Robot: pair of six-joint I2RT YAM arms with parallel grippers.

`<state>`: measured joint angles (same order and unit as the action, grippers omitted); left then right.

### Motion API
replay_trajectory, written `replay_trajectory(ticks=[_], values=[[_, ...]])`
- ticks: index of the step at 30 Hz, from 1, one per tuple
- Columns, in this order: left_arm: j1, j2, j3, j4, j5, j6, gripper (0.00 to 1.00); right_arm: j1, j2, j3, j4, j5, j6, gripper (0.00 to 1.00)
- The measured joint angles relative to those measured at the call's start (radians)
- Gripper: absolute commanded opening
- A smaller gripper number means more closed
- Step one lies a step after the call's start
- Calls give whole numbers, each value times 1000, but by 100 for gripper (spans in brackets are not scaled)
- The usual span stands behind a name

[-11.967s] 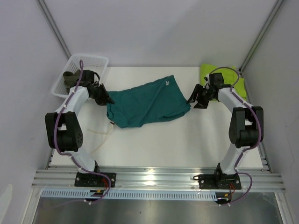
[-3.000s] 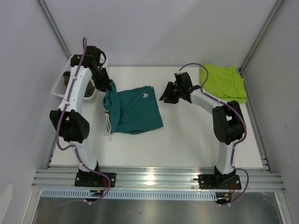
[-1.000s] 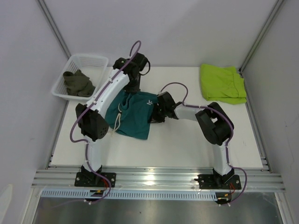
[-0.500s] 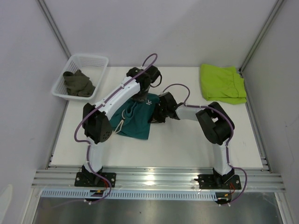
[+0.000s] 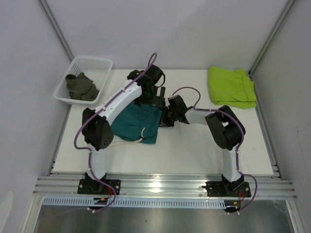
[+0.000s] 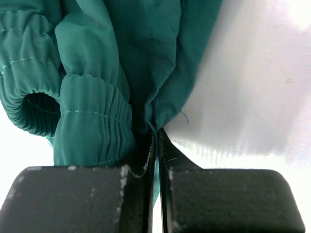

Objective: Fold and stack the shorts
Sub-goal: Fold the shorts

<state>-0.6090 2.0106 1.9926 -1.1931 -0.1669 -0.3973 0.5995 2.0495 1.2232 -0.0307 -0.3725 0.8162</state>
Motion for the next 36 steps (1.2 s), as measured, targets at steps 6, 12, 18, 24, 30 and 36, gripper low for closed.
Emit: replay_trajectory(ticks=[6, 12, 18, 24, 30, 36], values=[[158, -165, -174, 127, 217, -50, 99, -31, -31, -35, -10, 6, -7, 21], [309, -257, -222, 192, 267, -67, 99, -89, -101, -55, -77, 50, -61, 60], [395, -288, -391, 264, 340, -85, 99, -157, -166, -56, -175, 89, -132, 88], [464, -288, -483, 319, 399, -81, 99, -195, -240, -80, -187, 75, -166, 94], [492, -336, -614, 417, 507, -87, 99, -160, -267, -26, -189, 47, -180, 47], [458, -549, -833, 609, 637, -179, 99, -136, -230, 81, -101, -61, -128, 6]])
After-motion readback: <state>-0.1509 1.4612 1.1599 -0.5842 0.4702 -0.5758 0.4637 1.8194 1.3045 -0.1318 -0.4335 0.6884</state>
